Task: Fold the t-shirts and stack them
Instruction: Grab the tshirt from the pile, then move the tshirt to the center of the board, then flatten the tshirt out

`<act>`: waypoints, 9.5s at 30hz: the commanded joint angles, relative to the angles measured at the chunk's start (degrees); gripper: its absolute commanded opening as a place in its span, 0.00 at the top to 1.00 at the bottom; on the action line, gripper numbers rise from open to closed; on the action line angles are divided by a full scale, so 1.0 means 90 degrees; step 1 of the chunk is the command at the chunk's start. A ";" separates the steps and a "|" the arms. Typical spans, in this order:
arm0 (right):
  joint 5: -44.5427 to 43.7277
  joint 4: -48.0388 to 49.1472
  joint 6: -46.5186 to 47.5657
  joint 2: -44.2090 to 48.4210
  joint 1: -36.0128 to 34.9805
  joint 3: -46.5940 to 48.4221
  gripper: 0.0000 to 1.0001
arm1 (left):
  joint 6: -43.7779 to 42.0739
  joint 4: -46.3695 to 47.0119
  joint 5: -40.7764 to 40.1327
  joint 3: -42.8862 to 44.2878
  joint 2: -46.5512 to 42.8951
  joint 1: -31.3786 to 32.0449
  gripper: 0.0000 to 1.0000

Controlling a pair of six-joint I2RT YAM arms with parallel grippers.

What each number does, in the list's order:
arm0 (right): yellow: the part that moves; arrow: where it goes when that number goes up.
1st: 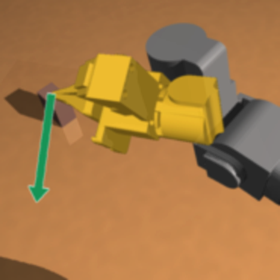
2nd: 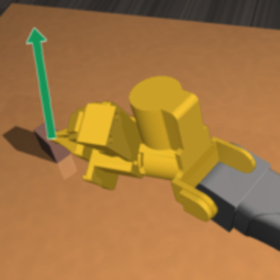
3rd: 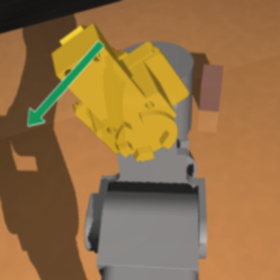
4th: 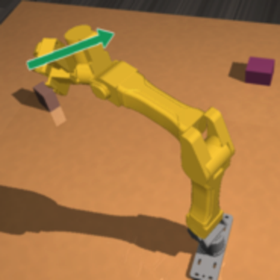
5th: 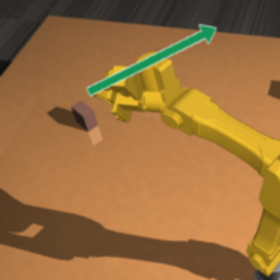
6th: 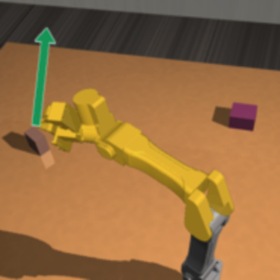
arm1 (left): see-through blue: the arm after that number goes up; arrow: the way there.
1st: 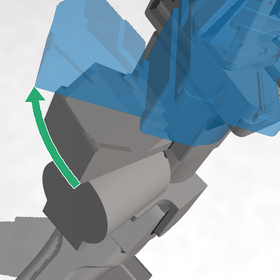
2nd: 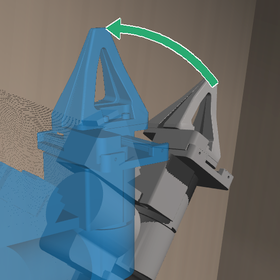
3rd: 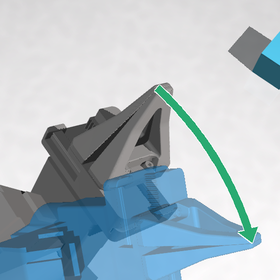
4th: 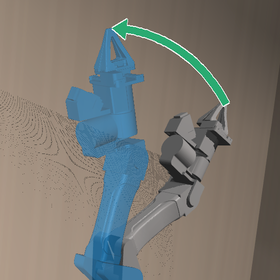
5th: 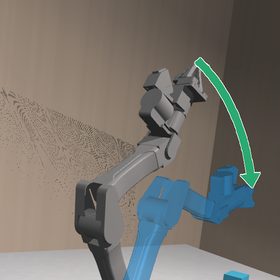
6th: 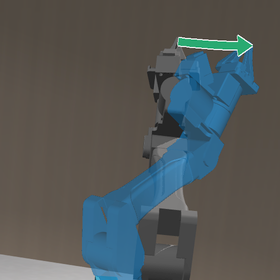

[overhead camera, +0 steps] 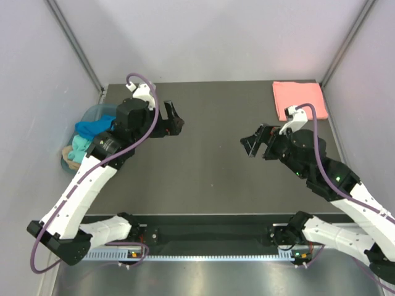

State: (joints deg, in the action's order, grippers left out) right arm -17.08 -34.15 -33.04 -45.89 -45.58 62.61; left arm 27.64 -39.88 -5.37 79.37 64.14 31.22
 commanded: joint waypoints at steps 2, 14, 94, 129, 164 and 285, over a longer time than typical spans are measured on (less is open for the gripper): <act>-0.0153 0.0133 0.0057 0.0206 -0.0052 0.0006 0.00 | 0.0113 0.0251 -0.0398 -0.0079 -0.0095 0.0017 0.04; -0.0017 0.0084 0.0057 0.0538 -0.0043 -0.0218 0.00 | 0.0103 -0.0814 -0.2186 0.1170 0.1837 -0.1856 0.07; -0.0406 -0.0405 0.0019 0.0627 -0.0052 -0.0998 0.00 | 0.1881 0.1522 0.0650 -0.2994 0.0638 0.0193 0.53; 0.2357 0.3035 0.1209 -0.5264 0.3102 0.0657 1.00 | 0.0474 0.1456 0.2082 0.1553 0.5549 -0.0305 1.00; 0.3675 -0.0989 -0.0500 0.3302 0.2965 -0.4243 0.89 | 0.2067 0.1716 0.0723 -0.4867 -0.1346 0.0476 0.40; 0.0472 -0.0435 -0.0186 -0.1993 0.2418 0.1027 1.00 | 0.0562 0.2147 0.2714 -0.1228 -0.1009 -0.1565 1.00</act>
State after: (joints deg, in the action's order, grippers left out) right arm -11.18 -34.72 -33.28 -64.18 -23.20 85.58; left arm 32.82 -16.60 11.07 78.13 59.20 16.88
